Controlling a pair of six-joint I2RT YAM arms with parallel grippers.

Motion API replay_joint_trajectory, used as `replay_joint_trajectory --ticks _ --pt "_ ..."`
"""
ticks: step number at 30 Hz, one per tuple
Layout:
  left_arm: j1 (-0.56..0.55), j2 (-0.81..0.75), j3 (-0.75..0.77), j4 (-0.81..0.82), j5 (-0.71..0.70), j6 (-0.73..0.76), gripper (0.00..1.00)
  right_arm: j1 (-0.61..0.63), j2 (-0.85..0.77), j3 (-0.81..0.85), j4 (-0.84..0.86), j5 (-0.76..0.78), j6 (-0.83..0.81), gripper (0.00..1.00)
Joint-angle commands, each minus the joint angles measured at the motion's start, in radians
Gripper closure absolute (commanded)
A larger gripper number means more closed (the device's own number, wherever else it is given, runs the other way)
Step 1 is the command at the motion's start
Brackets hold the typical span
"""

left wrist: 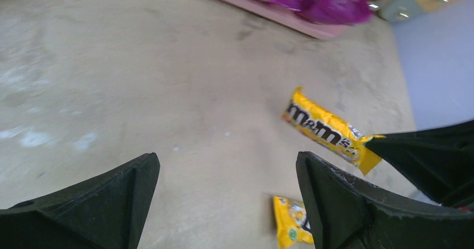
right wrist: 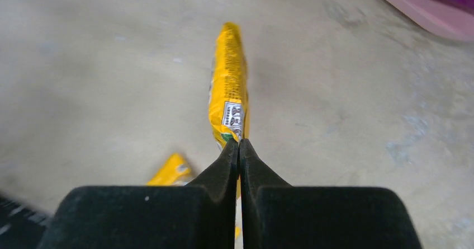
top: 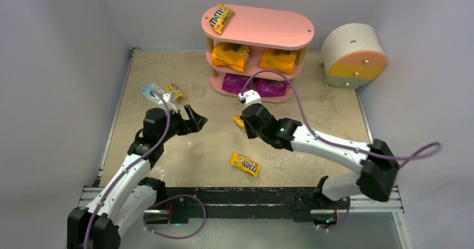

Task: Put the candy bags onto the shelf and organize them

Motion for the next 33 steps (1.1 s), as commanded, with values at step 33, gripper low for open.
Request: replay_joint_trajectory --ticks 33 --pt "-0.096 -0.037 -0.331 1.629 0.877 -0.357 0.01 -0.001 -0.523 0.035 0.117 -1.016 -0.168 1.00"
